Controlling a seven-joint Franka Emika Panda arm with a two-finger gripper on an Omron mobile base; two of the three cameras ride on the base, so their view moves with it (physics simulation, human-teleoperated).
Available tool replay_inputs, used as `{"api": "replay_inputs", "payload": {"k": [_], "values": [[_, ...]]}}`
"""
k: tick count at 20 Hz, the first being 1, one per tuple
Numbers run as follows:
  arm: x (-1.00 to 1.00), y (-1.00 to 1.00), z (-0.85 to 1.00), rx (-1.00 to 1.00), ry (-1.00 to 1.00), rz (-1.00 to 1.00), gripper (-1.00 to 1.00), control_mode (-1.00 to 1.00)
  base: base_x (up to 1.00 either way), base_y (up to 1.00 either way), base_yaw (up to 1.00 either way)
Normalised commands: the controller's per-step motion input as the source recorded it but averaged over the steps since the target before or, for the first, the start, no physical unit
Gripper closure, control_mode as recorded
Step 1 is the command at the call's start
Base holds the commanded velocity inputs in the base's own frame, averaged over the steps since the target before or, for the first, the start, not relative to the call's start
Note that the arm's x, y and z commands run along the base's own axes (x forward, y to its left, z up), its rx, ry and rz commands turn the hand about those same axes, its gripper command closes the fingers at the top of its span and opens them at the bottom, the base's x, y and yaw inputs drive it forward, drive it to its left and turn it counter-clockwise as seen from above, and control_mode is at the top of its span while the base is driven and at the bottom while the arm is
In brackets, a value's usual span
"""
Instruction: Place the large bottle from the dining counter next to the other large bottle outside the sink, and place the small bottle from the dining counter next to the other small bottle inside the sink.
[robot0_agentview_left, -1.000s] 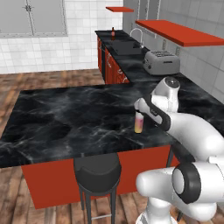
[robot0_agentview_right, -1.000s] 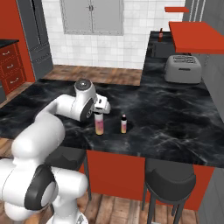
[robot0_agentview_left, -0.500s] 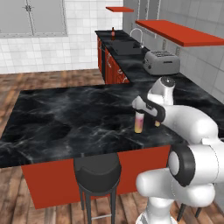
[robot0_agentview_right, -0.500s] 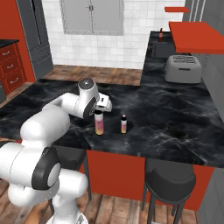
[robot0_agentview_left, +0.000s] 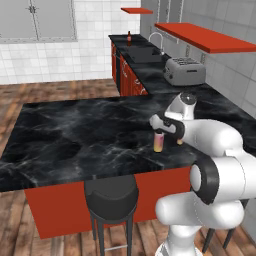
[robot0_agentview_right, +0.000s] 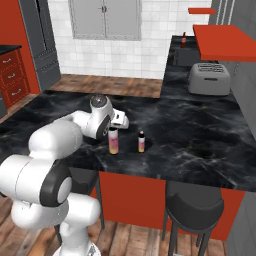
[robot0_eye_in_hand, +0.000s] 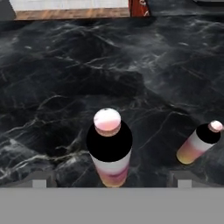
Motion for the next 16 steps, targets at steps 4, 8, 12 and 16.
{"api": "replay_inputs", "payload": {"k": [4, 8, 12, 16], "values": [[0.14, 0.01, -0.12, -0.04, -0.10, 0.00, -1.00, -1.00, 0.00, 0.00, 0.00], [0.16, 0.00, -0.11, -0.04, -0.10, 0.00, -1.00, -1.00, 0.00, 0.00, 0.00], [0.19, 0.00, -0.11, 0.00, -0.01, 0.00, -1.00, -1.00, 0.00, 0.00, 0.00], [0.26, 0.00, -0.08, 0.00, 0.10, 0.00, -1.00, -1.00, 0.00, 0.00, 0.00]]}}
